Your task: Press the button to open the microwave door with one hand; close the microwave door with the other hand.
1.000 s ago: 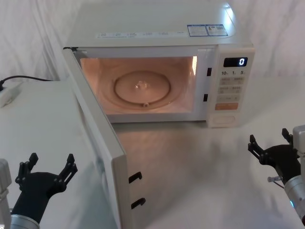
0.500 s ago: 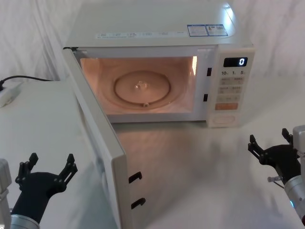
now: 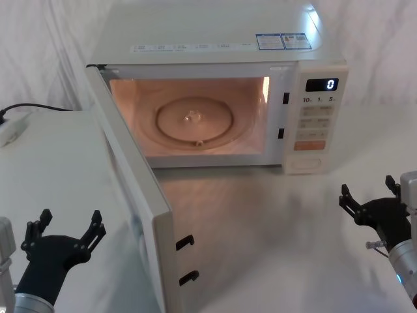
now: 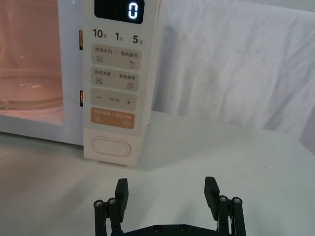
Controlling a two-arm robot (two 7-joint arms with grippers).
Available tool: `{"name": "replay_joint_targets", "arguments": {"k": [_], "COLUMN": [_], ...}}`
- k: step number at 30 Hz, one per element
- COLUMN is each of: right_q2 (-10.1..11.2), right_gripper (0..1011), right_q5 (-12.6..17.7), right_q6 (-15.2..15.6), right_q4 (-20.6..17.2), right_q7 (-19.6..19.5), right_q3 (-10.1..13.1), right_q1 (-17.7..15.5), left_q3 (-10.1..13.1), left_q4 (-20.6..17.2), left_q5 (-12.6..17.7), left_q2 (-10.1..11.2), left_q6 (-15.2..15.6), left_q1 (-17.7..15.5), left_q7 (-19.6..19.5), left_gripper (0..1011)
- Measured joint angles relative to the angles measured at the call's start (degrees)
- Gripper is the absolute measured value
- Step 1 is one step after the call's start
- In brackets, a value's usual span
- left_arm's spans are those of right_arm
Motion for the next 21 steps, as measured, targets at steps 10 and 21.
{"name": "replay_joint_targets", "arguments": {"k": [10,21], "right_q2": [0.0,0.0], "right_gripper": [1002,1002], "right_q5": [0.0,0.0], "right_q6": [0.0,0.0], "right_q4": [0.0,0.0], "right_q7": [0.0,0.0], "right_q3": [0.0,0.0], "right_q1": [0.0,0.0], "left_q3": [0.0,0.0], "left_q4": [0.0,0.0], "left_q5": [0.0,0.0], "left_q2": [0.0,0.0], "left_q6": [0.0,0.0], "left_q1": [0.0,0.0], "left_q7": [0.0,0.0], "left_gripper": [1001,945]}}
